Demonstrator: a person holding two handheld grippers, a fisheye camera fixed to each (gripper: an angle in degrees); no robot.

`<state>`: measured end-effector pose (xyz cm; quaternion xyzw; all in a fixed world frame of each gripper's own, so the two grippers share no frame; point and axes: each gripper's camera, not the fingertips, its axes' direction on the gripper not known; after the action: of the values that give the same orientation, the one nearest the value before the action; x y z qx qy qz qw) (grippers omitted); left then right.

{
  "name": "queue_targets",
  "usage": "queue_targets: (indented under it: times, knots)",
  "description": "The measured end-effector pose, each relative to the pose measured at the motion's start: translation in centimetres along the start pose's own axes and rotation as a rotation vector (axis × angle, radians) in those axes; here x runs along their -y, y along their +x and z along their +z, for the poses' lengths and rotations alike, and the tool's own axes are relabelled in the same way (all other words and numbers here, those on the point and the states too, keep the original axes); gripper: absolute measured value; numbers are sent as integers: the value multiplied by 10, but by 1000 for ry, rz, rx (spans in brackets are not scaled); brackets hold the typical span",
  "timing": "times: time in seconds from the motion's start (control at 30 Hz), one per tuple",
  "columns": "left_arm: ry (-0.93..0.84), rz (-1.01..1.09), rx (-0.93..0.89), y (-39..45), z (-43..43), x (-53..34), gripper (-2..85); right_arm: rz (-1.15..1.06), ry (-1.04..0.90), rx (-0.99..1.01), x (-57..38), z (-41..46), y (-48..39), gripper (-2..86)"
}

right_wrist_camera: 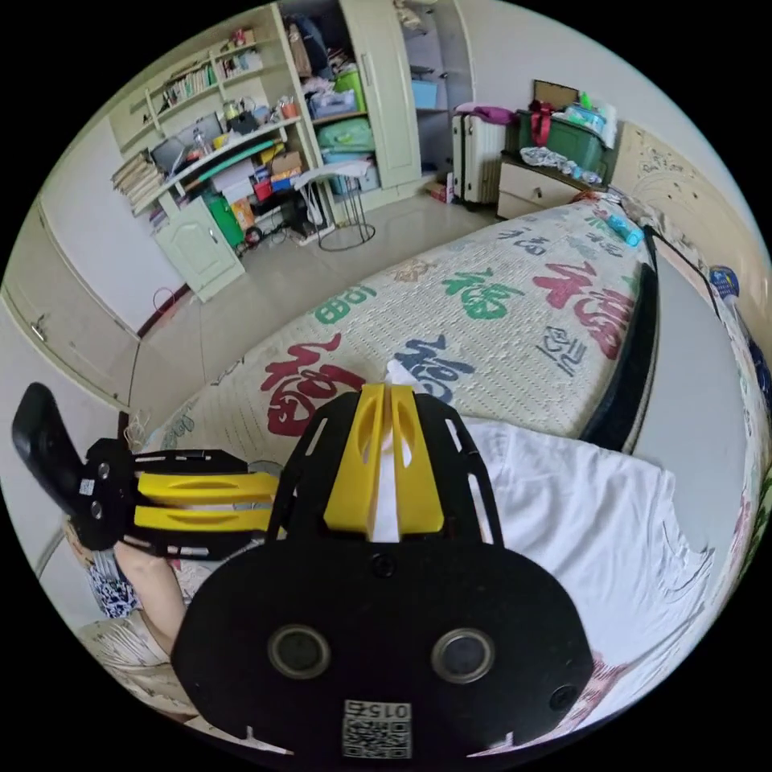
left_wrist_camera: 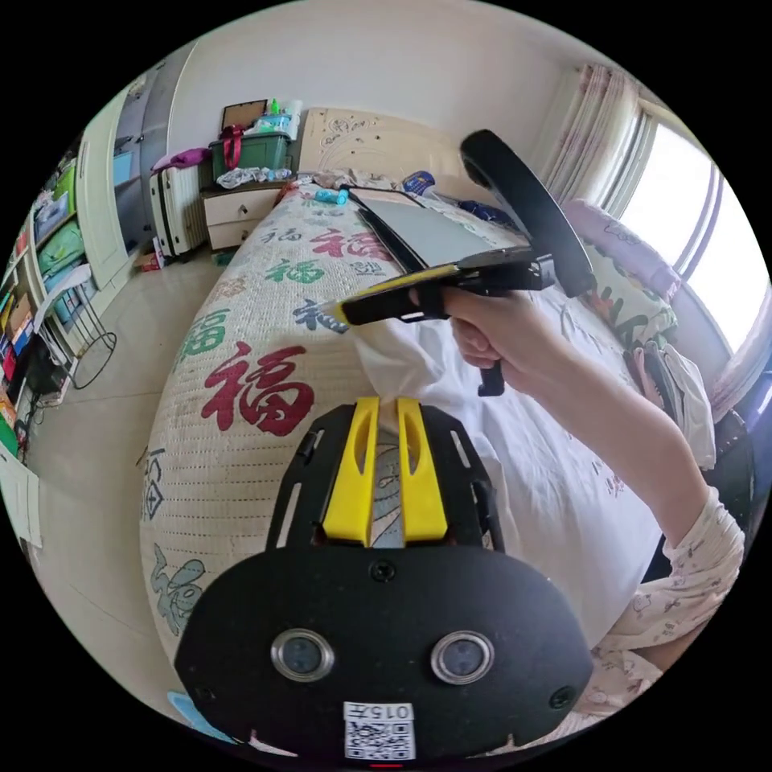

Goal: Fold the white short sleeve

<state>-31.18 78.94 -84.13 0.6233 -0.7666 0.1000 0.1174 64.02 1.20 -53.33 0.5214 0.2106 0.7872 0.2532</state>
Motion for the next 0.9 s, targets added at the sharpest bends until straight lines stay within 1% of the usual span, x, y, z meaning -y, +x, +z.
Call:
queue_targets:
  times: [0.07,0.1,0.17,0.2,0.23,0.3,0.37,0.4,0.47,0.53,0.57,0.63,0.67,0.73,0.8,0.9]
  knots:
    - [100,32,-7,20,-27,5,16,50,106,51,-30,-64,38,4]
    - [125,44,-14,27,-33,7,12,58,129,67,-40,-81,47,4]
    - [223,140,-70,61,-55,14,2,67,204,146,-91,-144,83,4]
    - [245,176,-95,71,-59,15,1,65,214,164,-106,-157,90,4]
    - [277,260,-154,94,-66,19,-1,64,223,186,-136,-178,103,5]
    - [277,364,-226,128,-67,28,-1,50,226,197,-183,-202,115,7]
    - [224,517,-293,180,-57,43,-1,32,189,176,-238,-216,126,11]
    - [211,565,-300,196,-54,46,0,24,177,170,-250,-217,128,14]
    - [174,779,-322,261,-44,46,7,-30,110,149,-290,-222,142,27]
    - [149,898,-333,298,-39,41,16,-19,105,96,-315,-228,160,46]
    - [136,928,-312,314,-36,42,29,23,117,61,-326,-233,175,60]
    - [148,897,-249,326,-34,51,58,69,113,50,-329,-244,194,79]
    - [156,871,-228,330,-34,57,82,92,138,65,-330,-252,201,89]
    - [154,855,-220,340,-33,65,94,84,171,127,-329,-260,206,101]
    - [130,891,-251,355,-33,69,97,91,161,177,-325,-263,212,127]
    - [97,971,-339,380,-33,70,88,110,161,241,-327,-276,231,135]
